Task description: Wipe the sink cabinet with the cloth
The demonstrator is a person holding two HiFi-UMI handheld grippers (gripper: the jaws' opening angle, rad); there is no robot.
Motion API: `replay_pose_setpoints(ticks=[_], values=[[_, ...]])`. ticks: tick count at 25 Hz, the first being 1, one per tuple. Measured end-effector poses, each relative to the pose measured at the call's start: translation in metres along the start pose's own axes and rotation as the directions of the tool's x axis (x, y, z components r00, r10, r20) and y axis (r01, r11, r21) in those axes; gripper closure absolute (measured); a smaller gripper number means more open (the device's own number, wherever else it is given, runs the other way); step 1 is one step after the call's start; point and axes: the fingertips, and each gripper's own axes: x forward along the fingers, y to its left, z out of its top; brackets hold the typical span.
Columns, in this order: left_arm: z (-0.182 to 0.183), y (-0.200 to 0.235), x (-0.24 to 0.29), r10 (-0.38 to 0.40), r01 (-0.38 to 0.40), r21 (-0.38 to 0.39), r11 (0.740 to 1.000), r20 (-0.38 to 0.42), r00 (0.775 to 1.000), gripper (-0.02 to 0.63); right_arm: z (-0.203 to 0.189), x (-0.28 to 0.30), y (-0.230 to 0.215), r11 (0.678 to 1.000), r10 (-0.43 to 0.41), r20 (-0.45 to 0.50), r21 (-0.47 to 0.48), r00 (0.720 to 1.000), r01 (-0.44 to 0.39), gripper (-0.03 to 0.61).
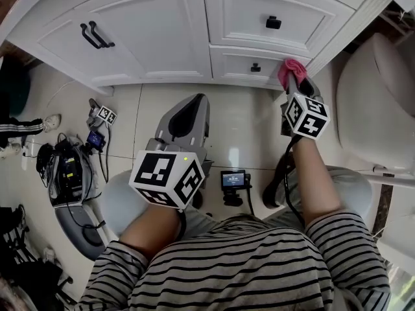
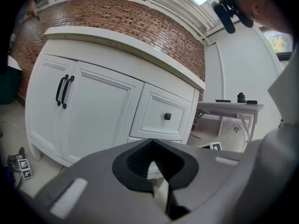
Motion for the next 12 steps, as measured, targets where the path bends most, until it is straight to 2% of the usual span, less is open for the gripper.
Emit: replay_pose_setpoints(ticks=[2,4,6,9,12], values=[[0.002,0.001,-0.002,0.002,-0.001,-0.007,1.000,0.009,1.000,0.614,-0.008,0.008,0.052,0.993,0.114,0.006,-0.041,0.994,-0.113,0.490],[0.003,0.002,-0.002,0.004,-0.004,-0.011,1.000,0.014,1.000,0.614,-0.019,0.022,0.106,0.969,0.228,-0.011,-0.101,0.974,-0.227,0.489],[0.001,0.004,-0.004,0.009,-0.008,-0.019,1.000,0.011,1.000,0.614,-0.034,0.039,0.145,0.942,0.296,-0.047,-0.153,0.954,-0.299,0.489],[0.001,0.010,-0.007,0.020,-0.020,-0.025,0.999,0.003,1.000,0.614,-0.053,0.062,0.174,0.920,0.316,-0.100,-0.210,0.944,-0.330,0.489],[0.001,0.017,-0.006,0.028,-0.028,-0.038,0.999,0.000,1.000,0.614,-0.061,0.076,0.169,0.925,0.285,-0.126,-0.223,0.950,-0.307,0.489]])
